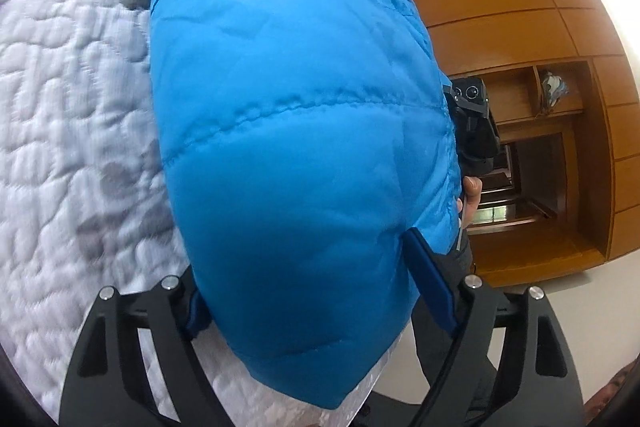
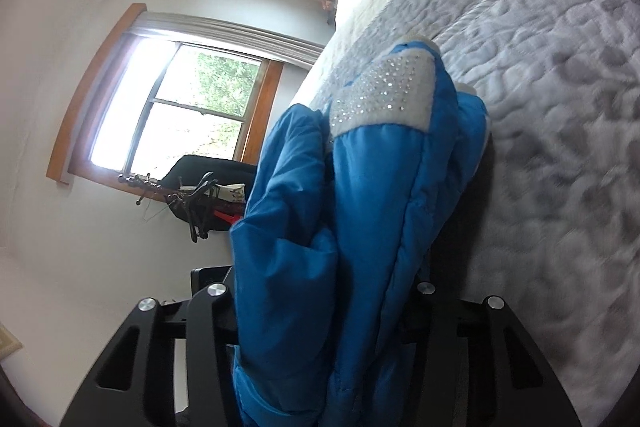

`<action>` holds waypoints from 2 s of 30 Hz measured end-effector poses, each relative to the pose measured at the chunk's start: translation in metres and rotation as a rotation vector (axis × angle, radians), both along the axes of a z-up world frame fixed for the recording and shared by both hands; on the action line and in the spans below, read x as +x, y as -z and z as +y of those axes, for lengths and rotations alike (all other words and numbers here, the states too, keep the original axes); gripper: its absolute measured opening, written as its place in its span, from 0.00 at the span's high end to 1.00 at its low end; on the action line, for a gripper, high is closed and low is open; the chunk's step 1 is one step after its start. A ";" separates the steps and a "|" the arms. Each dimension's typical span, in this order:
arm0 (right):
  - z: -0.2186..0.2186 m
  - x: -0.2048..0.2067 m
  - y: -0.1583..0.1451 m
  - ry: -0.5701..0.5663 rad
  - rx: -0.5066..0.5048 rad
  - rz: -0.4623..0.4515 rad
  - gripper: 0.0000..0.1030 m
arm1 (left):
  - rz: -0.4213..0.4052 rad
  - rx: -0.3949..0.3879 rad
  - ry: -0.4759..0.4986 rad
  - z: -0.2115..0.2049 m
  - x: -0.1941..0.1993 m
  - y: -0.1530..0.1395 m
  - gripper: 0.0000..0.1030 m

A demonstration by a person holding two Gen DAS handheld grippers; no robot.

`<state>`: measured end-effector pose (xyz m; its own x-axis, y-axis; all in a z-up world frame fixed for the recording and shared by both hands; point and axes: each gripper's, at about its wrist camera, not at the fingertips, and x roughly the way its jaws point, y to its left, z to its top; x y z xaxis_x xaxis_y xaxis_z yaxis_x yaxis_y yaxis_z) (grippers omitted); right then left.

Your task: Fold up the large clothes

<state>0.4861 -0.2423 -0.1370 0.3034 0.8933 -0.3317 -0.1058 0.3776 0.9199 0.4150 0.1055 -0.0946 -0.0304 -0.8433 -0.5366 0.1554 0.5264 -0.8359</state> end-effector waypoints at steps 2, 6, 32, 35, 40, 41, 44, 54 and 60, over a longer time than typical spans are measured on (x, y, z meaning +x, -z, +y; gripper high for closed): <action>0.019 -0.009 -0.005 -0.009 0.012 -0.007 0.52 | -0.010 0.005 -0.001 0.015 -0.010 -0.006 0.21; 0.061 -0.025 -0.010 -0.045 0.023 -0.016 0.52 | -0.030 0.015 -0.019 0.056 -0.040 -0.019 0.21; 0.162 -0.109 -0.088 0.007 -0.300 -0.192 0.39 | -0.420 -0.021 -0.218 0.163 -0.152 -0.100 0.08; 0.171 -0.116 -0.075 0.006 -0.460 -0.164 0.77 | -0.389 -0.167 -0.083 0.130 -0.154 -0.097 0.08; 0.148 -0.115 -0.019 0.060 -0.453 -0.049 0.91 | -0.294 -0.177 -0.056 0.118 -0.148 -0.049 0.09; 0.144 -0.113 -0.005 0.065 -0.434 -0.024 0.91 | -0.307 -0.183 -0.053 0.119 -0.149 -0.050 0.08; 0.146 -0.115 0.004 0.066 -0.428 -0.020 0.91 | -0.299 -0.177 -0.039 0.125 -0.147 -0.048 0.08; 0.190 -0.198 -0.087 -0.007 -0.560 -0.325 0.80 | -0.288 -0.189 -0.138 0.158 -0.070 -0.090 0.07; 0.212 -0.194 -0.040 -0.053 -0.679 -0.273 0.83 | -0.149 -0.150 -0.137 0.135 -0.021 -0.046 0.07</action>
<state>0.2920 -0.0299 -0.0966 0.4165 0.5339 -0.7359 -0.3319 0.8428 0.4237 0.3940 0.2402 -0.0488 0.1598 -0.9047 -0.3949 0.2189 0.4226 -0.8795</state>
